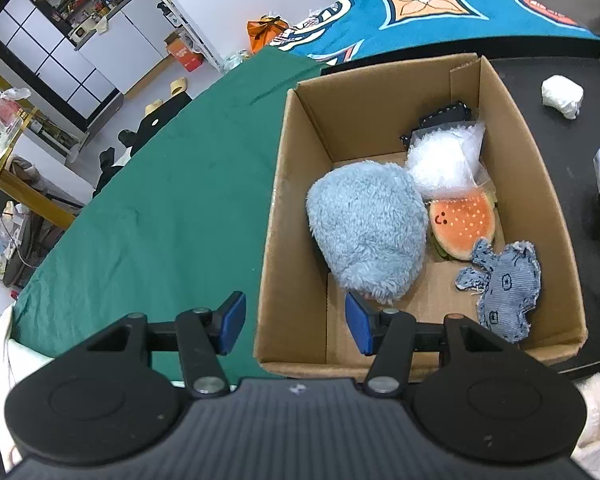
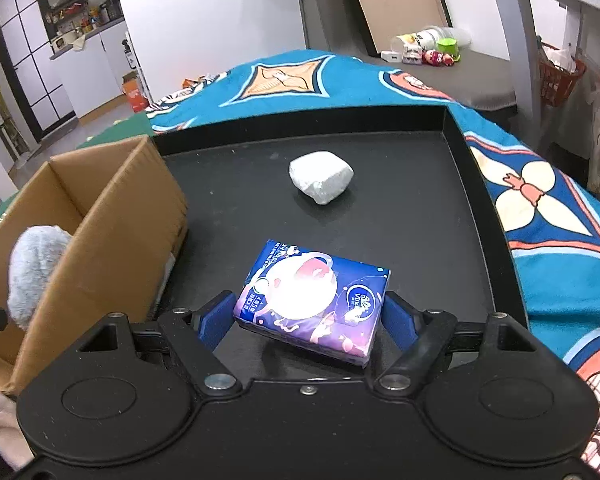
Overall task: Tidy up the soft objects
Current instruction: 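Reach the right gripper to the tissue pack and grasp it, then carry the tissue pack with the right gripper into the box and release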
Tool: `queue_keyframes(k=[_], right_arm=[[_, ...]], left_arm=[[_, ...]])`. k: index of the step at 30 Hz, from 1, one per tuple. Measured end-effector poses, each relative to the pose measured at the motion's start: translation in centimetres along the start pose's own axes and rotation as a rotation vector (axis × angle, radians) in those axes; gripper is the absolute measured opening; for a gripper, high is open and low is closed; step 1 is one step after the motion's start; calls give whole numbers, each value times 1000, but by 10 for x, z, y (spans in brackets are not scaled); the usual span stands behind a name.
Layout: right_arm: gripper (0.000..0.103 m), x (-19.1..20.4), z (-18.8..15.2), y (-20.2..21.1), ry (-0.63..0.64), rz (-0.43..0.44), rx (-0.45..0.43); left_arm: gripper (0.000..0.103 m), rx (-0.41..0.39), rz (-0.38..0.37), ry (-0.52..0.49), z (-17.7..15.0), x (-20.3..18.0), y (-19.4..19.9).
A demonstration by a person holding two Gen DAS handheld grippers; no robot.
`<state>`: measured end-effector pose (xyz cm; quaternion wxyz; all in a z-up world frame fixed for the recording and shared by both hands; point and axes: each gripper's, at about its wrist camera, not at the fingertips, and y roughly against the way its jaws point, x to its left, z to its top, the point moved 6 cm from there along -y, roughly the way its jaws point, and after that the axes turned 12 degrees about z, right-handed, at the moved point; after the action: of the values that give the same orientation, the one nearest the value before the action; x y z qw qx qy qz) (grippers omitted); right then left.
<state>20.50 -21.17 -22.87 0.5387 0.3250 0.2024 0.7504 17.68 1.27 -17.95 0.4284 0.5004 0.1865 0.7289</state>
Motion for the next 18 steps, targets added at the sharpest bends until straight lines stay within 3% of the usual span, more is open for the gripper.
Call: queue_keyframes(k=[18], right_arm=[[77,29,21,44,40,15,-57]], left_arm=[[53,-37,-65,51,-5,26,10]])
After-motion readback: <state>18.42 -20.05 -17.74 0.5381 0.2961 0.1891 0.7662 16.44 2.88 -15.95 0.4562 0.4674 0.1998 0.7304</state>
